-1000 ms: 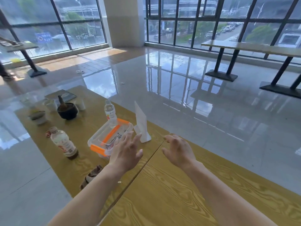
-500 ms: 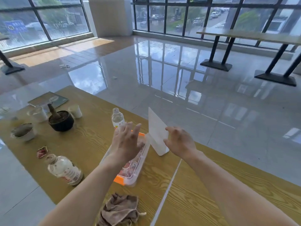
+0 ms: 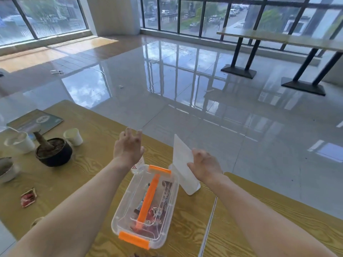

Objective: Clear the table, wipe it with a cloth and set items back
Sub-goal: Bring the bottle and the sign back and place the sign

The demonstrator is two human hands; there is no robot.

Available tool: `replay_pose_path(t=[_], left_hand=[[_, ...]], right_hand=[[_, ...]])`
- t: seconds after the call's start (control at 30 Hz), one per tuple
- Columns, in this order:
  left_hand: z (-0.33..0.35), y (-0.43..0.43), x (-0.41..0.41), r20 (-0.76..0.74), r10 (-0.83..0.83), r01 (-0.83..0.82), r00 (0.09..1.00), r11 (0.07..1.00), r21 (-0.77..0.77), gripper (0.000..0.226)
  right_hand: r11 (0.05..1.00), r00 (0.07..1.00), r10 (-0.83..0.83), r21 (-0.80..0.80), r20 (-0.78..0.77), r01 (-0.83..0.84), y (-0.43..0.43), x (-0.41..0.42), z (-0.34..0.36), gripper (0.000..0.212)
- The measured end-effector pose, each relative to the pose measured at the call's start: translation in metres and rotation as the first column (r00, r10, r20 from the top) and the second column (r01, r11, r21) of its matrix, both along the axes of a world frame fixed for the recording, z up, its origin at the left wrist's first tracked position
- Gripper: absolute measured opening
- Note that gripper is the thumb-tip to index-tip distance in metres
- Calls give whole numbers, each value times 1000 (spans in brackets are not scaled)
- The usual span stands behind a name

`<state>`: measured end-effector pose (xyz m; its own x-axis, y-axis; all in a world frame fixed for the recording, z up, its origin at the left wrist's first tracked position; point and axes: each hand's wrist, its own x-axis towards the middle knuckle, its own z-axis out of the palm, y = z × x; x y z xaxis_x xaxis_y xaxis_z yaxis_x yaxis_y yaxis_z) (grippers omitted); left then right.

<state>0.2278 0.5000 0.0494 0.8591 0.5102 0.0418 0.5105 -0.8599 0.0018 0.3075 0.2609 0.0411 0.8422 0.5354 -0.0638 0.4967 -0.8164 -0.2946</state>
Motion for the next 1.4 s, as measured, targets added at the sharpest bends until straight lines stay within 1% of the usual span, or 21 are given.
replay_pose_path(t=[0.13, 0.2, 0.23, 0.3, 0.37, 0.5, 0.6, 0.67, 0.73, 0.83, 0.87, 1.0, 1.03, 1.13, 1.23, 1.4], left_hand=[[-7, 9, 9, 8, -52, 52, 999, 999, -15, 33], [-10, 12, 12, 17, -73, 73, 997, 997, -4, 27], [-11, 13, 12, 19, -79, 79, 997, 997, -2, 25], [-9, 17, 13, 48, -78, 80, 996, 996, -34, 25], [-7, 22, 12, 82, -54, 60, 995, 995, -76, 27], [1, 25, 11, 38, -61, 62, 997, 998, -29, 27], [7, 24, 8, 26, -90, 90, 996, 996, -8, 26], [11, 23, 5, 45, -97, 97, 994, 995, -1, 25], [15, 21, 2, 88, -109, 108, 990, 994, 15, 24], [25, 14, 0, 138, -145, 141, 980, 989, 40, 20], [30, 12, 0, 149, -161, 154, 976, 987, 55, 18], [52, -4, 4, 201, -232, 216, 952, 972, 95, 14], [59, -9, 6, 213, -251, 233, 944, 967, 105, 14], [79, -27, 14, 254, -304, 280, 918, 951, 127, 15], [94, -51, 20, 299, -348, 325, 888, 937, 127, 17], [105, -104, 30, 340, -440, 440, 831, 894, 82, 20]], right_hand=[[1000, 999, -24, 9, 25, 24, 4, 8, 2, 17], [1000, 999, -24, 18, 48, 23, 4, 9, 5, 17], [1000, 998, -24, 22, 55, 23, 4, 9, 4, 20], [1000, 998, -23, 21, 62, 21, 3, 12, 2, 32], [1000, 998, -18, 17, 68, 17, 3, 14, 0, 40], [999, 994, -42, 28, 104, 39, -2, 13, 3, 37], [999, 992, -42, 33, 115, 38, -9, 11, 11, 42], [998, 991, -44, 48, 124, 38, -14, 10, 20, 43], [996, 987, -63, 73, 147, 53, -22, 7, 27, 40], [992, 980, -97, 98, 172, 81, -37, 2, 37, 26], [992, 978, -103, 97, 179, 86, -43, 0, 40, 24], [988, 972, -137, 93, 193, 121, -67, -8, 48, 37], [987, 969, -148, 94, 200, 131, -74, -10, 50, 37], [981, 958, -189, 92, 215, 173, -95, -16, 58, 29], [972, 945, -234, 93, 229, 218, -118, -25, 65, 27], [944, 911, -330, 99, 246, 315, -163, -42, 76, 22]])
